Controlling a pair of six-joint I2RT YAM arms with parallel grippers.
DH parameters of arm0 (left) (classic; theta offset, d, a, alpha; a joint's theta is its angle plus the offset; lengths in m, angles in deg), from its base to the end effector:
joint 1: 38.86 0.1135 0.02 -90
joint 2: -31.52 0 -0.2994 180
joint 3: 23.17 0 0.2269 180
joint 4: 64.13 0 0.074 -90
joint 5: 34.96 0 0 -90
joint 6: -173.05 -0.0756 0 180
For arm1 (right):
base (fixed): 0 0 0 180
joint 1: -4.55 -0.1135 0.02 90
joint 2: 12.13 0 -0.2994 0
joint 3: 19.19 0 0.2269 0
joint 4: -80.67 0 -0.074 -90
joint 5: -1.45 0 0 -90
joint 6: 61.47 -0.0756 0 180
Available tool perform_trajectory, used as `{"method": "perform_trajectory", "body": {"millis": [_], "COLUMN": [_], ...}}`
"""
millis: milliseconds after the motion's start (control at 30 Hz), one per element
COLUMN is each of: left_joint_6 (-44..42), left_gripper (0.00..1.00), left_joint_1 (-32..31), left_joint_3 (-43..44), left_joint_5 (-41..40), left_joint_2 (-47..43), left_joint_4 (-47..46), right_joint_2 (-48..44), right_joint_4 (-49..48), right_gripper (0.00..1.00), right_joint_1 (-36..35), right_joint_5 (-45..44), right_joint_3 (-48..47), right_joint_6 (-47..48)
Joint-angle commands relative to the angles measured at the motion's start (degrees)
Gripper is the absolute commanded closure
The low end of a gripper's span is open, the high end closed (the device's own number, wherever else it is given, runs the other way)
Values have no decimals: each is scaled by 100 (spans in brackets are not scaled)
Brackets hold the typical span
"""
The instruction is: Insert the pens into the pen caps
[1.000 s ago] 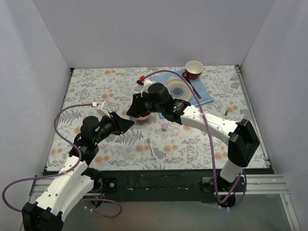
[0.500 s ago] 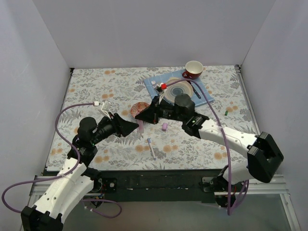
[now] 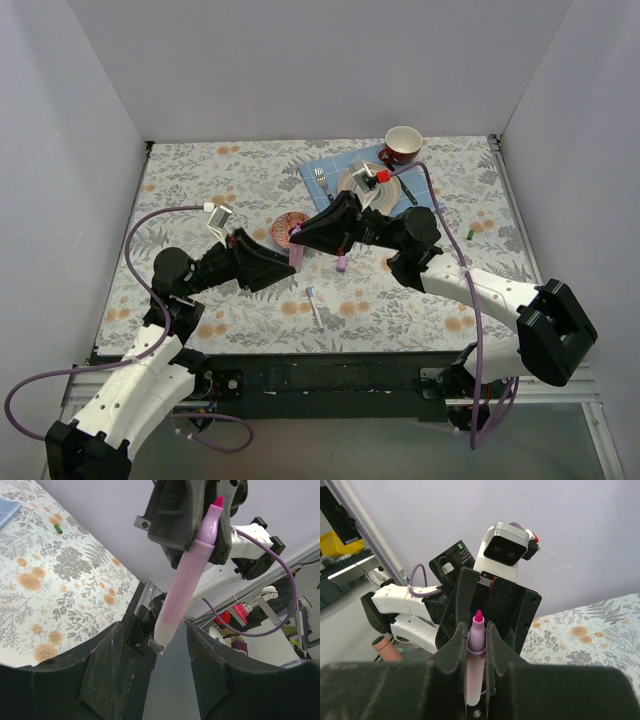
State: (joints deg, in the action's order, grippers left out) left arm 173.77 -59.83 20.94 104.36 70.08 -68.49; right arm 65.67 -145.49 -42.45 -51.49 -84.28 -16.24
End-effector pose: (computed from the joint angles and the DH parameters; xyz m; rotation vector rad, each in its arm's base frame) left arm 0.1038 -0.1012 0.3433 -0.2056 1.8835 -2.0658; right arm 0.1646 0.2433 0.4303 -0.7062 1.0856 1.7235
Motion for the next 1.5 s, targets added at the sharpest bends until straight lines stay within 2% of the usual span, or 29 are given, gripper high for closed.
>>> {"method": "perform_trajectory", "body": {"millis": [0, 333, 467, 600, 633, 667, 733, 833, 867, 900, 967, 1000, 1067, 1167, 1200, 1233, 1333, 1467], "left_joint_6": [253, 219, 166, 95, 95, 95, 43, -220, -552, -720, -1237, -1406, -1696, -2382, -2662, -2795, -2972, -3341], "left_gripper": [49, 69, 97, 100, 100, 100, 100, 100, 100, 100, 100, 100, 100, 100, 100, 100, 100, 100], "left_joint_1": [-12, -21, -12, -12, -12, -21, -21, -12, -21, -12, -3, -12, -4, -3, -3, -12, -3, -3], "left_joint_3": [-56, -74, -109, -293, -328, -372, -460, -399, -329, -259, -4, 92, 321, 541, 568, 585, 410, 418], "left_joint_5": [341, 465, 614, 561, 535, 509, 403, 254, 184, 175, -53, -176, -650, -844, -854, -871, -986, -828], "left_joint_2": [19, 256, 353, 204, 117, 99, 55, 2, -16, -7, -7, 2, 2, 46, 46, 2, -295, -543], "left_joint_4": [-561, -649, -745, -1017, -1148, -1193, -1177, -696, -440, -212, 570, 843, 1572, 2259, 2347, 2479, 2297, 2427], "right_joint_2": [139, 411, 482, 473, 464, 438, 280, -123, -255, -509, -765, -1001, -1205, -1311, -1207, -1136, -662, 181], "right_joint_4": [-627, -469, -390, -109, -30, 223, 514, 1751, 2129, 2925, 3580, 4070, 4477, 5146, 5295, 5558, 5937, 6780], "right_gripper": [99, 99, 99, 99, 93, 74, 57, 42, 41, 40, 37, 37, 36, 33, 33, 31, 27, 21], "right_joint_1": [-90, -186, -221, -230, -222, -230, -213, -204, -195, -160, -108, -29, 33, 209, 287, 323, 446, 525], "right_joint_5": [91, -6, -41, -120, -129, -216, -322, -655, -952, -1103, -1584, -1727, -2226, -2789, -2922, -3002, -3292, -3679], "right_joint_3": [-16, -192, -245, -262, -271, -254, -219, -184, -175, -122, -35, 88, 238, 326, 292, 222, 37, -542], "right_joint_6": [-269, -234, -207, -163, -137, -128, -41, 372, 538, 905, 1399, 2019, 2725, 4236, 4458, 5173, 6003, 6663]}}
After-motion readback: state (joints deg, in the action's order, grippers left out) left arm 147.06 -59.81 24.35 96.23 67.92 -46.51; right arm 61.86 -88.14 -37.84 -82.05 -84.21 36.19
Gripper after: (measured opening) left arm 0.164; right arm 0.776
